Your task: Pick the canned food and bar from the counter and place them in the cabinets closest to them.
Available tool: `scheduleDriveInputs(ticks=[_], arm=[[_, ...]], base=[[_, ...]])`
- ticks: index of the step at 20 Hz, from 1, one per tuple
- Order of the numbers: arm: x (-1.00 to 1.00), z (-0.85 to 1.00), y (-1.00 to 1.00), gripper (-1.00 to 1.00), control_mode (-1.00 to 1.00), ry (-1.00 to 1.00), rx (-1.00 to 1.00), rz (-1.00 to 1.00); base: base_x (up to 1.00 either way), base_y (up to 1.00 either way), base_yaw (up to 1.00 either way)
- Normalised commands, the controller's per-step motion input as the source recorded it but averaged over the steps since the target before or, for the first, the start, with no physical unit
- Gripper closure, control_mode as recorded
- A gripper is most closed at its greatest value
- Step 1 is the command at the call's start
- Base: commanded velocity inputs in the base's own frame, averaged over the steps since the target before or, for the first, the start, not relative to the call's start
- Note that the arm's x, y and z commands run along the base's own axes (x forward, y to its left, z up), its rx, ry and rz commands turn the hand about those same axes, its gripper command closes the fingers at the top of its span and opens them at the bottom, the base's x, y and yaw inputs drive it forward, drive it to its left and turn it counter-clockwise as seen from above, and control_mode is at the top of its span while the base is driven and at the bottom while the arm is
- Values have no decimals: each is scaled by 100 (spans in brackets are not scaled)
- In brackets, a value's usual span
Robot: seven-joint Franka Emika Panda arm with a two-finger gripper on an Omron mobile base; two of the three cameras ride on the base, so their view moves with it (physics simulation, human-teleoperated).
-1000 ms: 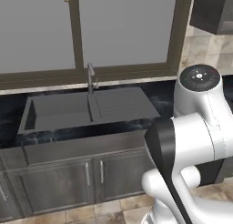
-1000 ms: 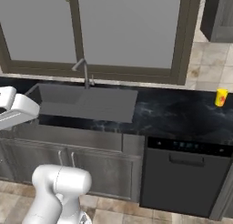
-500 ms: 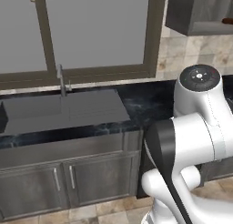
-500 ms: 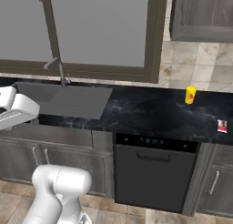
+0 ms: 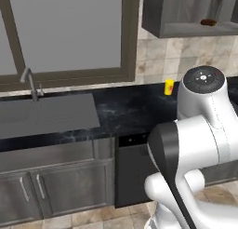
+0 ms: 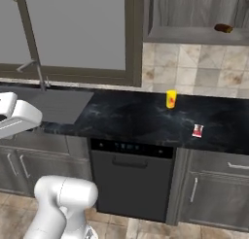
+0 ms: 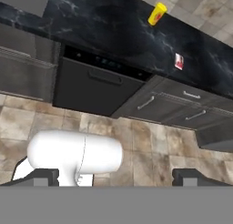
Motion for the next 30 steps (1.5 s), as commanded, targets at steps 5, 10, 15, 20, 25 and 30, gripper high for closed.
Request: scheduleDriveInputs(ticks=[5, 10, 15, 20, 25, 30], arm=[[0, 0, 0, -100, 100, 0, 0, 0], [0, 0, 0, -100, 100, 0, 0, 0], [0, 0, 0, -100, 100, 0, 0, 0], [0, 0, 0, -100, 100, 0, 0, 0], [0, 0, 0, -100, 100, 0, 0, 0], [0, 0, 0, -100, 100, 0, 0, 0]], base=[[-4, -75, 0], [-3, -74, 0], [-3, -73, 0], [-4, -69, 0], [-9, -61, 0], [-2, -7, 0]])
